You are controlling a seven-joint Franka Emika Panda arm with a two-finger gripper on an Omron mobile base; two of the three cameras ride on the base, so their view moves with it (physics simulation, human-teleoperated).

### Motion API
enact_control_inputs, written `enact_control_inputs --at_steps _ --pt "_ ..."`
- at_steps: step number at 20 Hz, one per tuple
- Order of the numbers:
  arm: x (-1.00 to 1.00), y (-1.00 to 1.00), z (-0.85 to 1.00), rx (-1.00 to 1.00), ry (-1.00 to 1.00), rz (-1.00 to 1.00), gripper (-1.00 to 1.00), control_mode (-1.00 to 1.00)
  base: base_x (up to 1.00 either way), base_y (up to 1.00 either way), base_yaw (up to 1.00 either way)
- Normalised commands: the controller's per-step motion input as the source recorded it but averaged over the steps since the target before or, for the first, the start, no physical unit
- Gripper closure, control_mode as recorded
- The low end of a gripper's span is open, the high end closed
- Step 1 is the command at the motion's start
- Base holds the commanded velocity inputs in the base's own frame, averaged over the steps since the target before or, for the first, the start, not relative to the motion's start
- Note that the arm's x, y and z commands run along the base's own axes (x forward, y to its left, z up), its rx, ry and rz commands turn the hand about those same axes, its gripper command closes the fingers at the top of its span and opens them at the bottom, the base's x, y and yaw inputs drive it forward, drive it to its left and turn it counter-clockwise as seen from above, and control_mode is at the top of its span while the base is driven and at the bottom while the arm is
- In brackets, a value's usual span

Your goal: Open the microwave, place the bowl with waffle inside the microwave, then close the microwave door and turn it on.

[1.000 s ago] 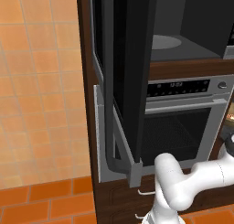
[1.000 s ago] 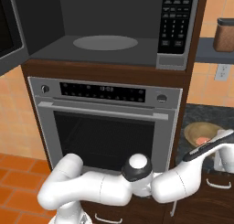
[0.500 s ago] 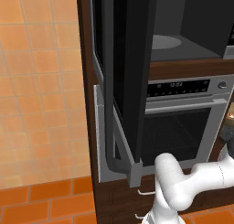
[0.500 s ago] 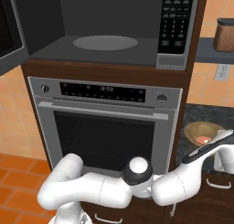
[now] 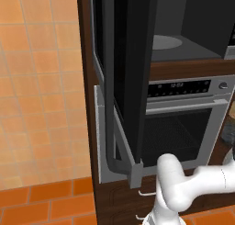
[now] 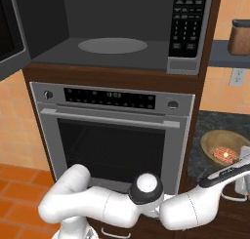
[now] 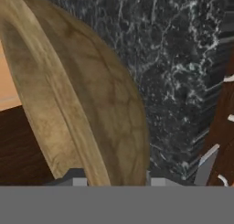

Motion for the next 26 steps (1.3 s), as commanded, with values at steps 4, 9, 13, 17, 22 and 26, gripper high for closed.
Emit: enact_control_inputs --at_steps 4,9,13,17,22,26 --pt "-1.0 -0.1 0.31 0.0 -0.12 0.0 1.0 -1.0 0.0 0.0 0.0" --pt "-1.0 -0.1 0.19 0.0 -0.23 0.0 1.0 -1.0 0.0 0.0 0.0" --pt "-1.0 0.05 0.46 0.0 -0.27 0.0 1.0 -1.0 0.0 0.0 0.0" --pt "-1.0 0.62 0.74 -0.16 -0.12 0.0 1.0 -1.0 0.0 0.0 0.0" --pt "-0.93 0.95 0.86 -0.32 0.08 0.0 1.0 -1.0 0.0 0.0 0.0" --pt "-0.73 1.0 0.84 -0.38 0.24 0.0 1.0 -1.0 0.0 0.0 0.0"
